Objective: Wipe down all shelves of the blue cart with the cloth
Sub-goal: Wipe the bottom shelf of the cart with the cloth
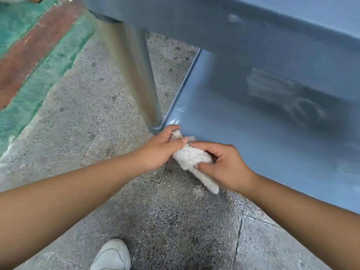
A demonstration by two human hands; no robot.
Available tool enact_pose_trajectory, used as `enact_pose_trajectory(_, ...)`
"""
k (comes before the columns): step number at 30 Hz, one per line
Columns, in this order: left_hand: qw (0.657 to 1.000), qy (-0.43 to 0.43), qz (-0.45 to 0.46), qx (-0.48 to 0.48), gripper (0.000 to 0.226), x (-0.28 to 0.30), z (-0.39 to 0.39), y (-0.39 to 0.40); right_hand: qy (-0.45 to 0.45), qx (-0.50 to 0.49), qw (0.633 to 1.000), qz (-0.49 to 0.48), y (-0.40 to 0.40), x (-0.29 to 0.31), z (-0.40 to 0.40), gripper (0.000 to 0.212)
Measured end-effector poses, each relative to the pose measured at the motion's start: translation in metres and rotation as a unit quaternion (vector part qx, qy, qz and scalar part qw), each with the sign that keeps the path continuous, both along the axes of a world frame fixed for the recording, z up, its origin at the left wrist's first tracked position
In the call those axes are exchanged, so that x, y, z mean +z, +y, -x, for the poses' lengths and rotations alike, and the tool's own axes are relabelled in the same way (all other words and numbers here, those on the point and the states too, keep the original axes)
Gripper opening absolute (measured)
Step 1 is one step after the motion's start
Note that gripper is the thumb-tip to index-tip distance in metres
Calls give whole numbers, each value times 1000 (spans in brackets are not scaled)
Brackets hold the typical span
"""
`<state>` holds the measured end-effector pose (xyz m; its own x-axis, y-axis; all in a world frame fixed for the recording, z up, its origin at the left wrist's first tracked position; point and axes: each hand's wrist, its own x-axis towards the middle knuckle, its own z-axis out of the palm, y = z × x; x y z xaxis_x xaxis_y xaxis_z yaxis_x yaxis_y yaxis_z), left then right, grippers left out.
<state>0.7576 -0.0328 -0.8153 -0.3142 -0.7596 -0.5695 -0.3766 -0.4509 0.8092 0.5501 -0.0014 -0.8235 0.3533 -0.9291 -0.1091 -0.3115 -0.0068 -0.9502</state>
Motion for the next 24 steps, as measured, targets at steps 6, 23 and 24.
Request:
enact_pose_trajectory(6,954,222,-195,59,38,45,-20,-2,85,66,974,200,-6,41,-22,35)
enact_pose_trajectory(23,982,107,-38,148,24,328,-89,89,43,-62,989,-125,63,318,-76,22)
enact_pose_trajectory(24,981,91,-44,168,17,359,-93,97,42,-75,988,-130,75,352,-76,21)
